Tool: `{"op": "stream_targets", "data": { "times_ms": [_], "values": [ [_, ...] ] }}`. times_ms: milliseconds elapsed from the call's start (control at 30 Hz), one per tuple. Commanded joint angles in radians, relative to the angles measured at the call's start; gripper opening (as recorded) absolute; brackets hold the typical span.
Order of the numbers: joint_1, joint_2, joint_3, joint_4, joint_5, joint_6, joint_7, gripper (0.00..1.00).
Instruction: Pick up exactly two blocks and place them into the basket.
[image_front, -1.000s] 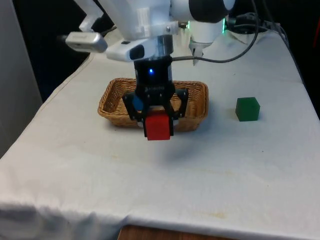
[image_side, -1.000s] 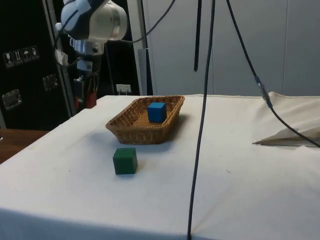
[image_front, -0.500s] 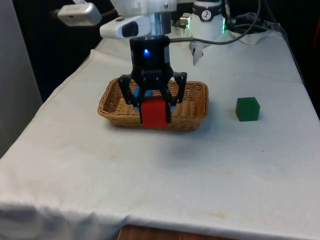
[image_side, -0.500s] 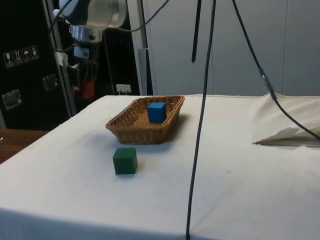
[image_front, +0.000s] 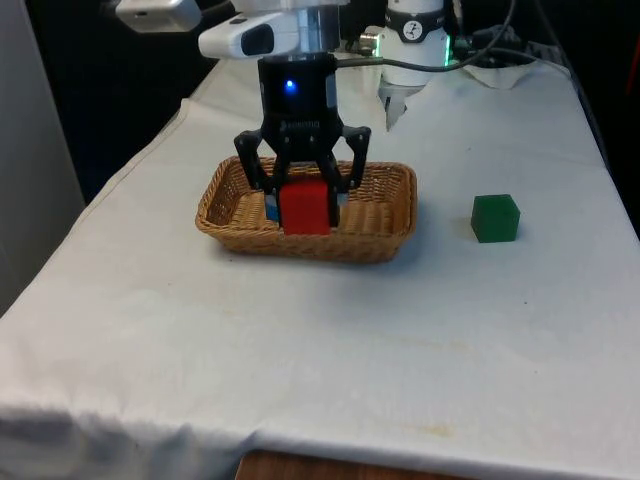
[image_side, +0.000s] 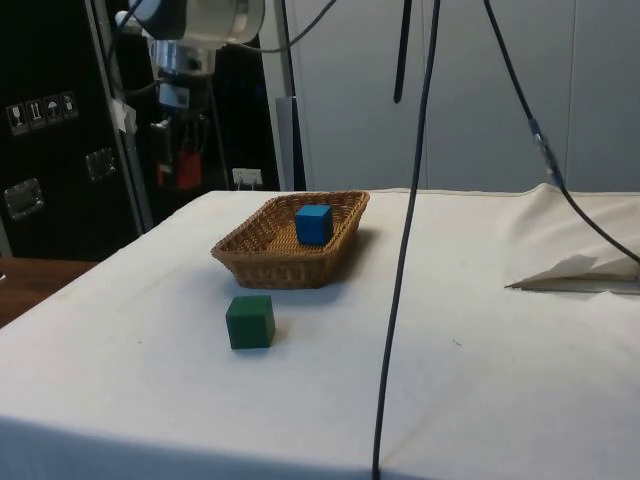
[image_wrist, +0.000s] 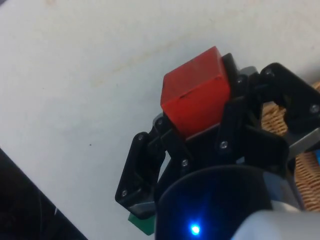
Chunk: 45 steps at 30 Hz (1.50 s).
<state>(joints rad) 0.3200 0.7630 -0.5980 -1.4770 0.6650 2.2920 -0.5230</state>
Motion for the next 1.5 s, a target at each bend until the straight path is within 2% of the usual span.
{"op": "stream_targets", "data": {
  "times_ms": [0,33,300,333,367,600,633,667,733,900,933,967,1000,1233,1267,1300,1467],
  "values": [
    [0.002,-0.004,0.000,-0.009,-0.004,0.007,0.000,0.02],
    [0.020,-0.020,-0.012,-0.042,-0.016,0.029,0.002,0.02],
    [0.037,-0.059,-0.015,-0.119,-0.072,0.066,0.002,0.02],
    [0.019,-0.043,-0.001,-0.088,-0.064,0.047,0.000,0.02],
    [0.038,-0.063,-0.015,-0.127,-0.078,0.070,0.003,0.02],
    [0.040,-0.091,-0.011,-0.177,-0.126,0.100,-0.009,0.02],
    [0.028,-0.080,-0.002,-0.157,-0.121,0.085,-0.006,0.02],
    [0.038,-0.096,-0.008,-0.182,-0.127,0.103,-0.012,0.02],
    [0.038,-0.108,-0.005,-0.201,-0.124,0.108,-0.024,0.02],
    [0.048,-0.135,-0.008,-0.246,-0.128,0.119,-0.040,0.02],
    [0.036,-0.120,-0.001,-0.220,-0.123,0.102,-0.039,0.02],
    [0.050,-0.141,-0.009,-0.256,-0.129,0.119,-0.041,0.02],
    [0.054,-0.153,-0.010,-0.275,-0.132,0.121,-0.042,0.02],
    [0.070,-0.194,-0.006,-0.340,-0.131,0.130,-0.038,0.02],
    [0.056,-0.176,0.002,-0.307,-0.127,0.108,-0.039,0.02],
    [0.072,-0.199,-0.005,-0.347,-0.131,0.131,-0.036,0.02],
    [0.078,-0.225,0.001,-0.386,-0.129,0.141,-0.028,0.02]
  ]
}}
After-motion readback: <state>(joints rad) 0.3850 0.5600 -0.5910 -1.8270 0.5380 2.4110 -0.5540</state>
